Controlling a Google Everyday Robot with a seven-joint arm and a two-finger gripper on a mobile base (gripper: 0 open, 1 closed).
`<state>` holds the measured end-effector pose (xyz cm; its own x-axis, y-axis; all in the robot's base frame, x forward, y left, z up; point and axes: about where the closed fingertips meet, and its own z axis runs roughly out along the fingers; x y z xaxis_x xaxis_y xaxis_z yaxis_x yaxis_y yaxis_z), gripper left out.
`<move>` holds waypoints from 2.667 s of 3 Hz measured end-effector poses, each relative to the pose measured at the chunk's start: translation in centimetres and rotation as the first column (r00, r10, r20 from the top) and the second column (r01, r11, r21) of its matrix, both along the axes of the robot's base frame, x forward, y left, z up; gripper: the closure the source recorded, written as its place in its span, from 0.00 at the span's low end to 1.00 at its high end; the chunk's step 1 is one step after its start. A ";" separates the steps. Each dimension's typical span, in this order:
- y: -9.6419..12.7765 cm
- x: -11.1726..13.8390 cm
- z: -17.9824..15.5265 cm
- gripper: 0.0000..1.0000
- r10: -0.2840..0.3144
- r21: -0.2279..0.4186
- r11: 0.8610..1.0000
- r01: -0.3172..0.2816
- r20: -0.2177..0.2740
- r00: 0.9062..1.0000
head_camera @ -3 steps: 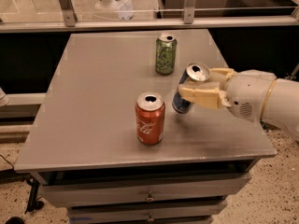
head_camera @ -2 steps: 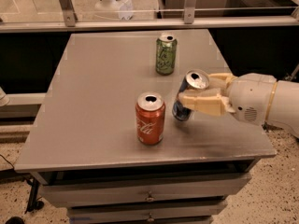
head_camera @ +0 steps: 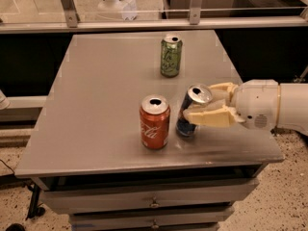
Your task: Move redbull can near coke can
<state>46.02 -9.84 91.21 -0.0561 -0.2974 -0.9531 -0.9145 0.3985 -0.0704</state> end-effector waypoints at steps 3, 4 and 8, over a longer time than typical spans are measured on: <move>2.7 1.0 0.0 0.13 0.181 -0.058 0.982 -0.181 0.002 0.983; 3.1 1.2 -0.1 0.00 0.212 -0.076 0.975 -0.211 0.000 0.977; -4.7 1.0 -0.1 0.00 0.123 -0.156 0.981 -0.118 0.020 0.992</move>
Offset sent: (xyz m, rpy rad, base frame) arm 0.0135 0.0273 -0.0002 -0.0590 -0.0064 0.2014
